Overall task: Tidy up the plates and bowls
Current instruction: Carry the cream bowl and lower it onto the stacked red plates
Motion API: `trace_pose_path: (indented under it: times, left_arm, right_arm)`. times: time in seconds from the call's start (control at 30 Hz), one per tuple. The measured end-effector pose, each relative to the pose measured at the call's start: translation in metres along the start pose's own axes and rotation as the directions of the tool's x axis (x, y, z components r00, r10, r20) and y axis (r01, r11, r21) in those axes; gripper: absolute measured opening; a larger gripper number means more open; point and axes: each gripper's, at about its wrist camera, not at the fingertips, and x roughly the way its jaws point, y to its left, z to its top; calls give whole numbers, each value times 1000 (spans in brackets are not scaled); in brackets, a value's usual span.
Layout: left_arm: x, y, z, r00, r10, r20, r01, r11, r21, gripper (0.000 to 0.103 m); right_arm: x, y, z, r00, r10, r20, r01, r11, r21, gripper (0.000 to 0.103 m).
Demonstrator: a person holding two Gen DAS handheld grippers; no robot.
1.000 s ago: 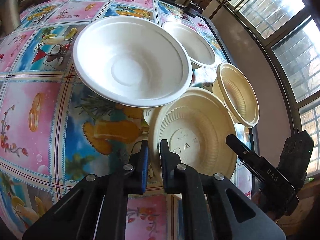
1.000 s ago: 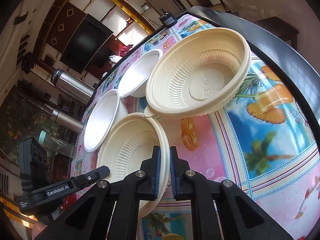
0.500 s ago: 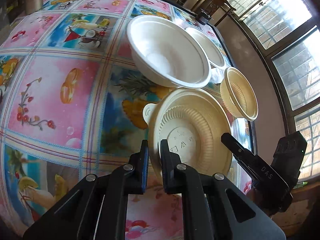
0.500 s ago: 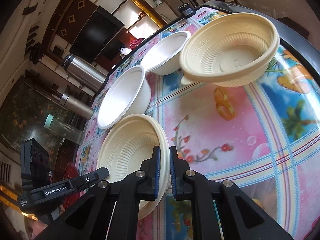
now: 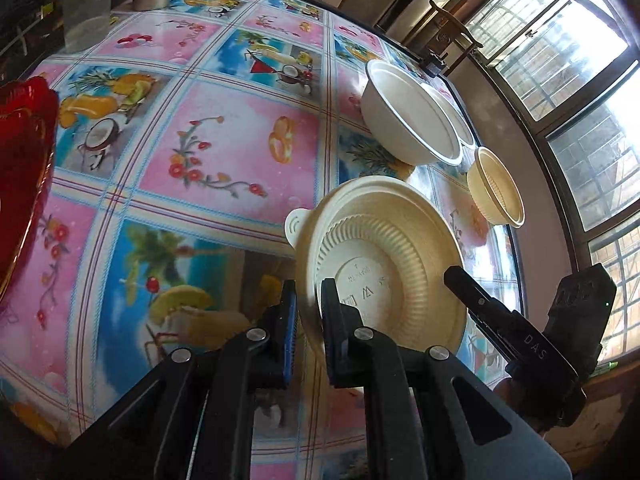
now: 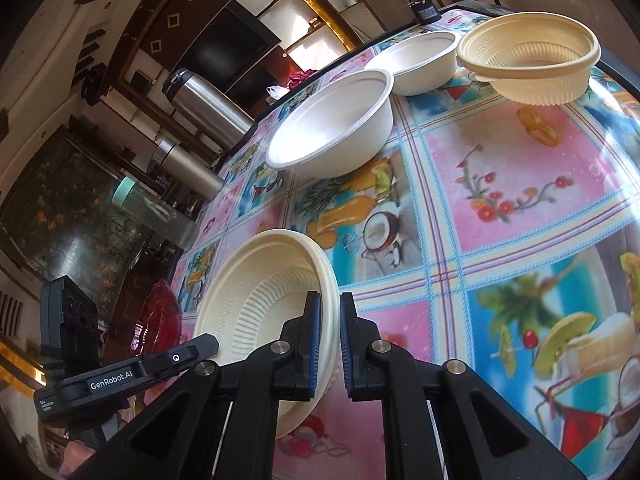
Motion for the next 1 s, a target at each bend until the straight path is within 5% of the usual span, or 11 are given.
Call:
trace_pose_path:
  times: [0.37,0.53,0.73,1.0]
  left_arm:
    - [-41,54,-35,999,20,26,-21,1000,18,11]
    - [-81,79,-34,997,-15,82,15,1000,-9,11]
    - [-156,100,-20,964,3,265,3,1000,-21,10]
    - [-204,152,-14,900,177,399,-134,982,-134,10]
  right_arm:
    - [5,73,-37,994,-44,-102,34,995,-98,9]
    - [-11,131,-41,998,-16,-55,4,979,-203,9]
    - [-9,203,-36,998,59,-30,-66,951,-302,9]
    - [60,270,-44,985,123,-118,-157,927,-341,9]
